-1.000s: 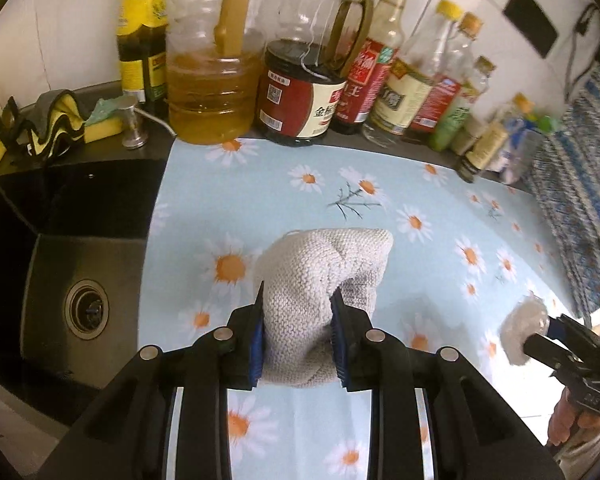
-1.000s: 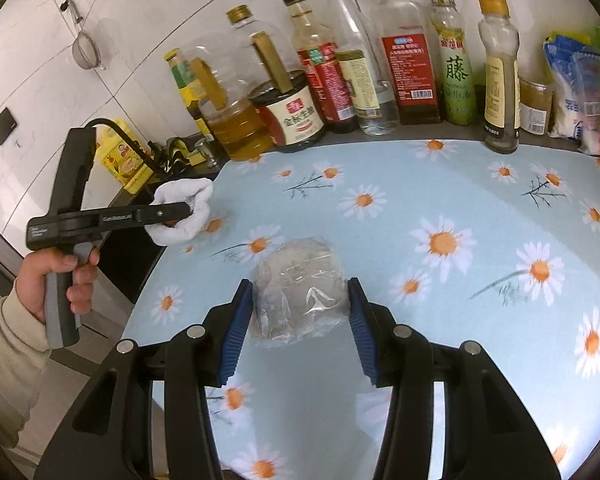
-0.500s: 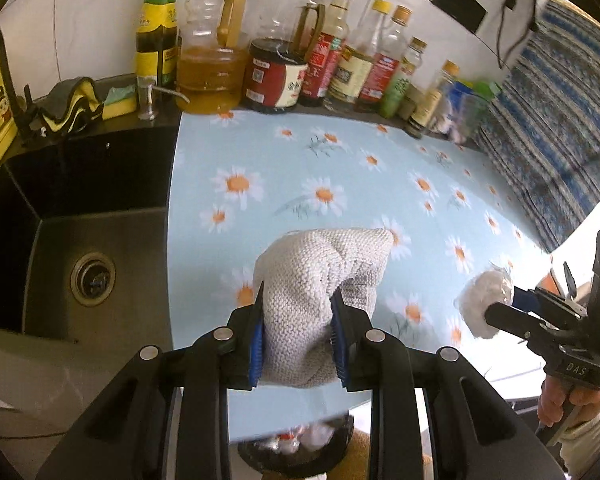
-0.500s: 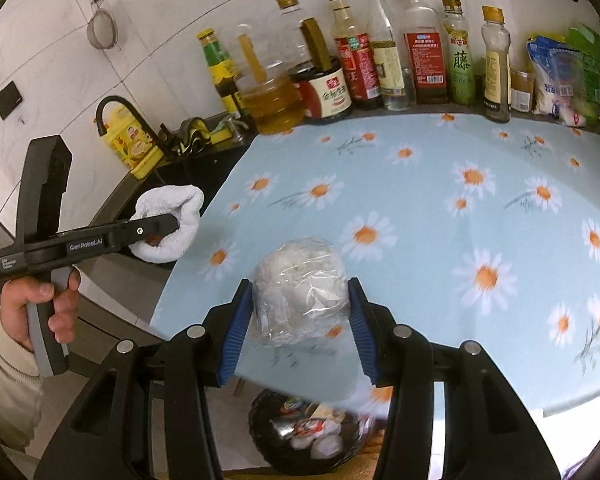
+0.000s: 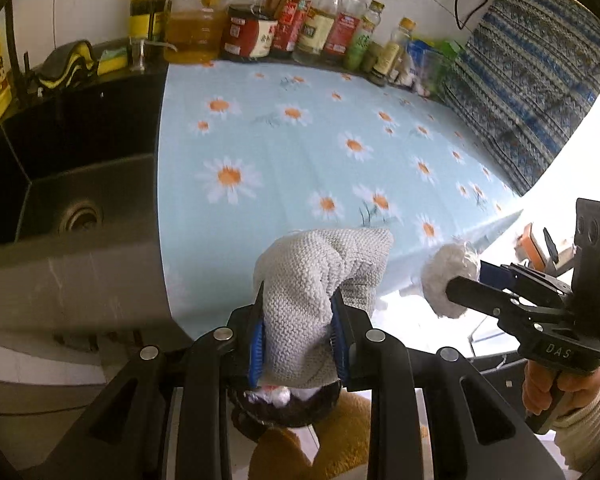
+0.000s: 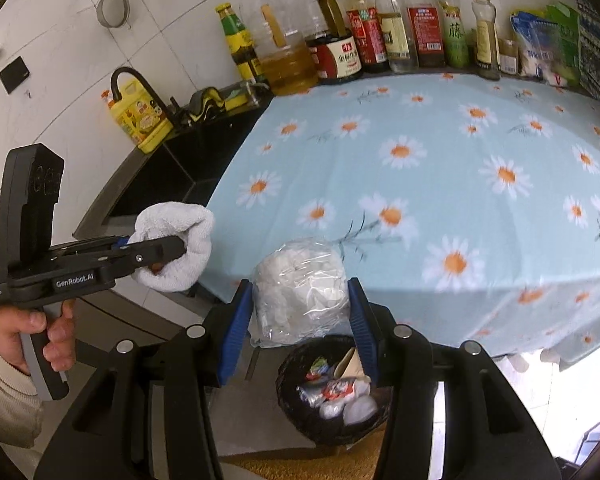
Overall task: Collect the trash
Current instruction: 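Carry the white cloth and clear bag down over the black bin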
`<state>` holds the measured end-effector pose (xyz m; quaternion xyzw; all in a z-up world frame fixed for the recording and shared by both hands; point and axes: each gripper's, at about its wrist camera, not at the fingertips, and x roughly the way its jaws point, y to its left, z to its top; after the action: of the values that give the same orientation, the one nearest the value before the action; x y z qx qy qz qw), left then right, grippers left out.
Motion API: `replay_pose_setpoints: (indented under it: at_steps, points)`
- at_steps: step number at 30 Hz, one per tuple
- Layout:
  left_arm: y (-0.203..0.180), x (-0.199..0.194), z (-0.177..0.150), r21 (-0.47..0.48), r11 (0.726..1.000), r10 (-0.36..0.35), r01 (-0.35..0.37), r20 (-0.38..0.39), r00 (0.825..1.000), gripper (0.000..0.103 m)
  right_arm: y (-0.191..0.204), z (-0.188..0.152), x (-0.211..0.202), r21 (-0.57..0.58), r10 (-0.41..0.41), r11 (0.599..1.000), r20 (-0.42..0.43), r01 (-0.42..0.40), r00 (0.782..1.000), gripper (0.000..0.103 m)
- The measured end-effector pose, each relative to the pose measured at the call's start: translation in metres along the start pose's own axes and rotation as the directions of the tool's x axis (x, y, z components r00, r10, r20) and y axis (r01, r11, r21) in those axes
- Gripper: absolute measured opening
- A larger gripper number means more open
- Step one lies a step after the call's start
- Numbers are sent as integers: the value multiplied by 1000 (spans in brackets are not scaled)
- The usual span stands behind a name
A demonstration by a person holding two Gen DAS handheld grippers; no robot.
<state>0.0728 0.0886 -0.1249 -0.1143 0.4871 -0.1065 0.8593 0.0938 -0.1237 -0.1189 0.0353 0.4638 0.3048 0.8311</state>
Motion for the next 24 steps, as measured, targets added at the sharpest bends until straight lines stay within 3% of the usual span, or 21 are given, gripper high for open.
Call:
replay_pose_setpoints:
  at_steps: [13, 24]
  points:
    - [-1, 26, -50, -37, 999, -13, 10, -101, 995, 26, 6, -39, 15, 4, -5, 1000, -82, 5, 997, 48]
    - [2, 63, -73, -83, 997, -10, -7, -214, 977, 26, -8, -61, 36, 49, 26, 999, -173, -18, 985, 48]
